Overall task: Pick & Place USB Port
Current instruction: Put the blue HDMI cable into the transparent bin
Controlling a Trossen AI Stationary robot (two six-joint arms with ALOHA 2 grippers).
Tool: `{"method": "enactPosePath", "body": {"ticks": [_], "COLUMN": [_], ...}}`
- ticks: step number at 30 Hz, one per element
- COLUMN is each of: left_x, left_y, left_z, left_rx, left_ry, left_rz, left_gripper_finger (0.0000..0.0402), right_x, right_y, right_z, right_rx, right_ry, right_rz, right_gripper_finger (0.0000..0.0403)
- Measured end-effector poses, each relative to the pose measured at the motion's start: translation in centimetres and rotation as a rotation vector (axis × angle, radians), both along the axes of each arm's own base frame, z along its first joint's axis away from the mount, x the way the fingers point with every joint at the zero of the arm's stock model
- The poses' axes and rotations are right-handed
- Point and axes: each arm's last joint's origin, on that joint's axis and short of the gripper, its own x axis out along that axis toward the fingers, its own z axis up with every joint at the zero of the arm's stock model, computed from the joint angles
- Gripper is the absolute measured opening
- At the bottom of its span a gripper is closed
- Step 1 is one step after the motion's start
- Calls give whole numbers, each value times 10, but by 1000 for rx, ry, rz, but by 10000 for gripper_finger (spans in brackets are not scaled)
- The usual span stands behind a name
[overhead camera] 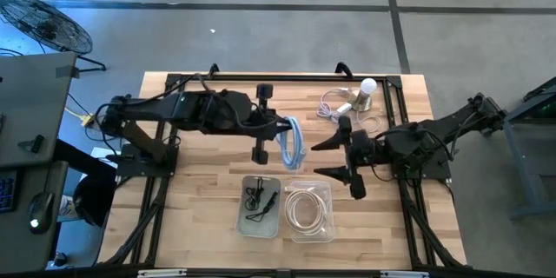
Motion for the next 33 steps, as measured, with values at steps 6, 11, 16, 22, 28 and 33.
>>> {"method": "enactPosePath", "body": {"ticks": [6, 11, 16, 22, 28, 33], "left_x": [5, 8, 9, 9, 9, 8], "left_y": [7, 13, 17, 19, 19, 19], "left_z": [2, -2, -2, -2, -2, -3], "left_rx": [-8, -12, -11, 3, 5, 6], "left_ry": [-46, -36, -36, -34, -33, -24], "left_rz": [-44, -42, -47, -49, -50, -50], "left_gripper_finger": [4, 4, 4, 4, 4, 4], "right_x": [7, 11, 17, 35, 46, 46], "right_y": [-6, -12, -18, -24, -28, -30], "right_z": [-4, -6, -7, -14, -16, -14], "right_rx": [33, 35, 44, 56, 47, 32], "right_ry": [28, 33, 27, 22, -6, -36], "right_rz": [8, 12, 41, 107, 148, 152], "right_gripper_finger": [257, 257, 257, 257, 256, 233]}}
